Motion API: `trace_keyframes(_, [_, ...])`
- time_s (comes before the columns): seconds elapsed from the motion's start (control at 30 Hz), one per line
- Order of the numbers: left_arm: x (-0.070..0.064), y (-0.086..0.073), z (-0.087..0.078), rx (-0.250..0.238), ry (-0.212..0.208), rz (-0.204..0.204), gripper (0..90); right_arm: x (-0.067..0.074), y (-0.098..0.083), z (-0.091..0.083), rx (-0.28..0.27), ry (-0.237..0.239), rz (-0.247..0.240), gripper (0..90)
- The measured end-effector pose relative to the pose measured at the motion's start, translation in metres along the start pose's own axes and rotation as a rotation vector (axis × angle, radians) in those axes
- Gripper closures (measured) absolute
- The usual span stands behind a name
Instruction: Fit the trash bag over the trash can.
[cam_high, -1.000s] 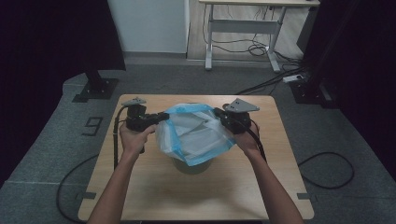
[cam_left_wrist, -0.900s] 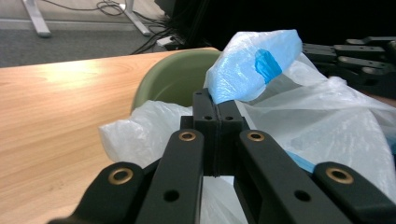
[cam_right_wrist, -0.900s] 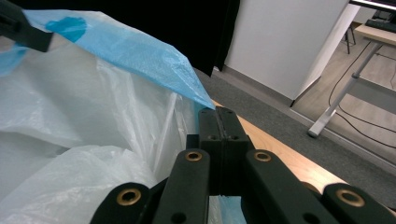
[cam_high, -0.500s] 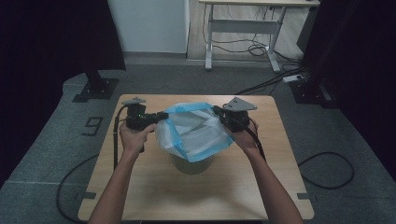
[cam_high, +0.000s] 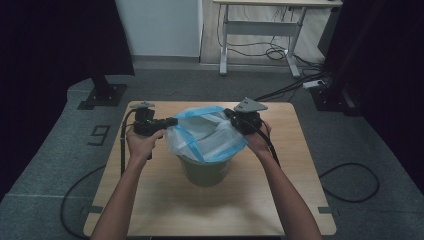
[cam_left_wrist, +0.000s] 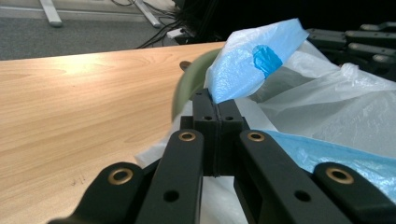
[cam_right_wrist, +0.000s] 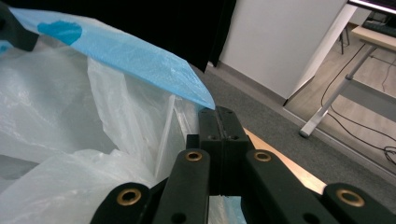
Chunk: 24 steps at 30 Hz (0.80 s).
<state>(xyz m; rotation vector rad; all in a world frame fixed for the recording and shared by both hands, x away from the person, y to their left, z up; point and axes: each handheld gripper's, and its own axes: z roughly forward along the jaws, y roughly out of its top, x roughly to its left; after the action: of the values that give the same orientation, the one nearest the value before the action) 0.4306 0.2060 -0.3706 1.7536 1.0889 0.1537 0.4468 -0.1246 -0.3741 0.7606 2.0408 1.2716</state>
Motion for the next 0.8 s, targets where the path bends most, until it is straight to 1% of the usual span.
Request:
trace_keyframes(0.07, [0.003,0.001,0.000,-0.002,-0.007,-0.012,89.4,0.000,0.001,0.003,0.004,0.000,-0.006,88.8])
trace_keyframes(0.27, [0.005,0.007,0.005,0.014,0.009,-0.006,89.4,-0.005,0.004,0.008,0.007,-0.005,-0.002,88.8])
trace_keyframes(0.37, [0.004,0.009,0.011,0.027,0.013,0.003,89.4,-0.008,0.002,0.009,0.023,-0.009,-0.002,88.9])
trace_keyframes(0.47, [0.005,0.010,0.015,0.040,0.022,-0.010,89.4,-0.011,0.001,0.010,0.027,-0.011,0.006,88.9])
trace_keyframes(0.6, [0.006,0.014,0.017,0.054,0.034,-0.013,89.4,-0.013,-0.004,0.016,0.051,-0.004,-0.012,88.9])
trace_keyframes(0.7, [0.006,0.017,0.018,0.066,0.047,-0.007,89.4,-0.016,-0.006,0.019,0.048,0.003,0.009,88.9])
trace_keyframes(0.8, [0.010,0.019,0.019,0.071,0.043,-0.015,89.4,-0.021,-0.007,0.022,0.043,0.029,0.044,88.9])
